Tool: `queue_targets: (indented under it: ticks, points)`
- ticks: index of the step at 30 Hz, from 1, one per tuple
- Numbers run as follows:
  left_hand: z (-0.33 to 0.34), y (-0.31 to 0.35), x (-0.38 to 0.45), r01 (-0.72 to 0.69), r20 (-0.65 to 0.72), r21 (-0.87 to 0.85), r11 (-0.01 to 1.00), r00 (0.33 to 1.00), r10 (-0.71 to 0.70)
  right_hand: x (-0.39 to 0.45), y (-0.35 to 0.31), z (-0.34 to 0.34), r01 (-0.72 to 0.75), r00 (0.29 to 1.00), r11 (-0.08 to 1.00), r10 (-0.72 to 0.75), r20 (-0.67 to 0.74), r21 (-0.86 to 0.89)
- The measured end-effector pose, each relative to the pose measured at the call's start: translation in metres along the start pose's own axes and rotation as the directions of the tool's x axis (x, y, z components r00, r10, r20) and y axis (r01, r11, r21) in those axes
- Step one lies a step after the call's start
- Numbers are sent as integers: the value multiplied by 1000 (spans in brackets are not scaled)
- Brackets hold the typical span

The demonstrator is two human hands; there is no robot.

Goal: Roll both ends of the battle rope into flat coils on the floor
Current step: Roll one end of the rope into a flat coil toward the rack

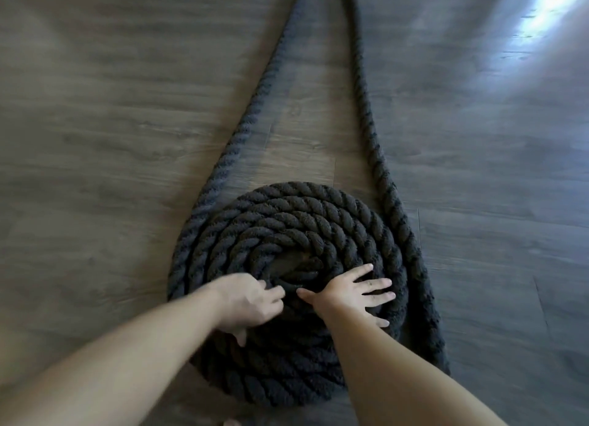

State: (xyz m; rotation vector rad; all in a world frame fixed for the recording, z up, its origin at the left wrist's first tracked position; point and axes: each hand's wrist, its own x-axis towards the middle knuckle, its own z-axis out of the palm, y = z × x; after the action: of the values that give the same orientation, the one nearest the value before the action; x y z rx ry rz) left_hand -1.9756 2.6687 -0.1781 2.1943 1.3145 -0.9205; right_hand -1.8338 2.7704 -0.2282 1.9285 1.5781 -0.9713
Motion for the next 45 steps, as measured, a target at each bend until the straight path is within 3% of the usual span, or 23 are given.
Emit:
queue_targets:
  ticks: [4,7,12,21,30,36,39,42,45]
  points:
    - [21,-48,-26,90,132,74,993,986,-99,1,1,0,20,1000,1000,-20,21,-12]
    - [55,-49,-29,167,201,21,986,965,-168,3,1,-2,27,999,999,-26,34,-34]
    - [70,-33,-21,245,177,-112,963,958,-223,12,-11,-15,64,998,995,-62,32,-77]
    - [69,-39,-16,308,115,-161,938,949,-292,30,-36,-37,139,990,972,-136,31,-189]
    - [60,-45,-3,379,126,-268,886,925,-357,56,-72,-61,217,975,919,-221,27,-330]
    - [49,-51,14,418,128,-206,885,908,-400,71,-105,-78,272,960,879,-278,42,-391]
    - [45,-54,20,461,147,-286,840,888,-437,75,-118,-86,320,941,860,-336,30,-396]
    - [41,-58,24,505,180,-354,787,863,-472,75,-127,-85,381,904,863,-424,-64,-330]
    - [32,-62,31,533,213,-355,768,846,-489,66,-120,-64,214,933,965,-247,-262,-150]
